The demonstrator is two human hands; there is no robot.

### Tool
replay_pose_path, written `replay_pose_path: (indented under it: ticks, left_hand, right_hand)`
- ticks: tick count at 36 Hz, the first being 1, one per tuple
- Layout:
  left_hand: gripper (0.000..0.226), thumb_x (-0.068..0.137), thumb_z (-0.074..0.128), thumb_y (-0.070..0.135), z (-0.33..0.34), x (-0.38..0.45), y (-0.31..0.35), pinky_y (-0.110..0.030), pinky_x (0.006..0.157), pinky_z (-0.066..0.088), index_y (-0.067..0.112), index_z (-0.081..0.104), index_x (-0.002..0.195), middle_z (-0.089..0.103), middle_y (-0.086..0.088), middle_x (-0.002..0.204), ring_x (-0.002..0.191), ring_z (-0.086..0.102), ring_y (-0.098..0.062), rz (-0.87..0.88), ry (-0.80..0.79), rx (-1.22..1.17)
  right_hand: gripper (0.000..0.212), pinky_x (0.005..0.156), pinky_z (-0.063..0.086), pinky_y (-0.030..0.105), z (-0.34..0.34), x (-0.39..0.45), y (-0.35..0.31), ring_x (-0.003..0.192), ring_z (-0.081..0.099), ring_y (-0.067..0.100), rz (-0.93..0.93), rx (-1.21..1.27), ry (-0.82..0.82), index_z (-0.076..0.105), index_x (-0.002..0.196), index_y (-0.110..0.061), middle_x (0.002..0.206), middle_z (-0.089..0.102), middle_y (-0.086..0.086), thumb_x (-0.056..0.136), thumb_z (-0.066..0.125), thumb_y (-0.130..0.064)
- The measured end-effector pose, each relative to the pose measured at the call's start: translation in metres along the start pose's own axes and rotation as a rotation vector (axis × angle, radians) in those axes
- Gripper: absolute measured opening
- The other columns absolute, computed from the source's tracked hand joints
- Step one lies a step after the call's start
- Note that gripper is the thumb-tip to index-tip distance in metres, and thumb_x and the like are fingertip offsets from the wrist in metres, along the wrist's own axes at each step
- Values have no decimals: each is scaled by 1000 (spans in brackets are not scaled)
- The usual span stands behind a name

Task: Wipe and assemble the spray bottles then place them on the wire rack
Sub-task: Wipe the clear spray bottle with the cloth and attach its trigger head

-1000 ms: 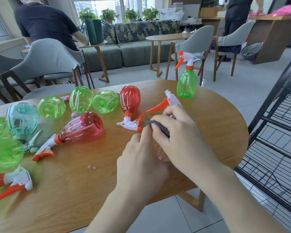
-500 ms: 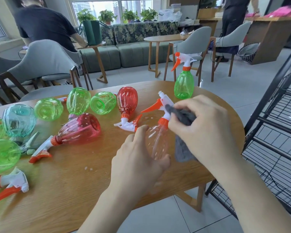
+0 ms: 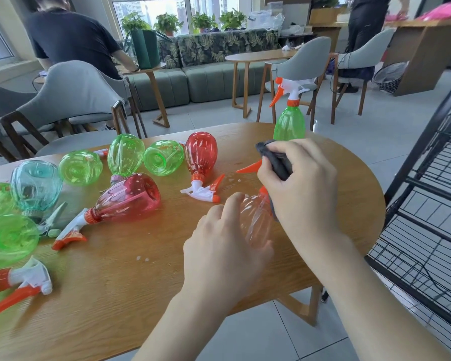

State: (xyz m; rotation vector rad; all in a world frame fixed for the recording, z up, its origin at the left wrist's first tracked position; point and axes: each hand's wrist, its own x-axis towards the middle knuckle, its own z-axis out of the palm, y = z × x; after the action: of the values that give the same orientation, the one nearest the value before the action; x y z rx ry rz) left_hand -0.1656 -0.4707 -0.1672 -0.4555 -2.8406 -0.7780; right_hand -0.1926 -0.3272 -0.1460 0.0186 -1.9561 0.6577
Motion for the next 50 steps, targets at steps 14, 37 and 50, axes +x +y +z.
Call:
replay_pose_path:
  ticks: [14,37,50]
  left_hand:
    - [77,72,74,61,-1,1,-5,-35,83,50,45,40,140,61,17,120,110,61,-14,-60,44,-86]
    - [84,69,76,64,2,5,-14,-32,81,46,44,40,143,63,16,121,112,62,-15,-81,61,-123]
    - [84,70,79,62,4,5,-14,-40,93,52,39,43,143,64,11,121,111,61,-17,-59,116,-239]
  right_hand:
    - [18,79,54,30,3,-7,0,96,65,22,-53,43,-75,74,108,-9,105,65,6,90,72,-9]
    - [18,76,49,13,-10,-9,13,86,61,9,37,162,-247,78,99,-12,96,68,2,82,77,-7]
    - [12,72,41,7,-16,-15,38,79,56,8,237,85,-112,74,98,-11,92,64,0,86,74,-10]
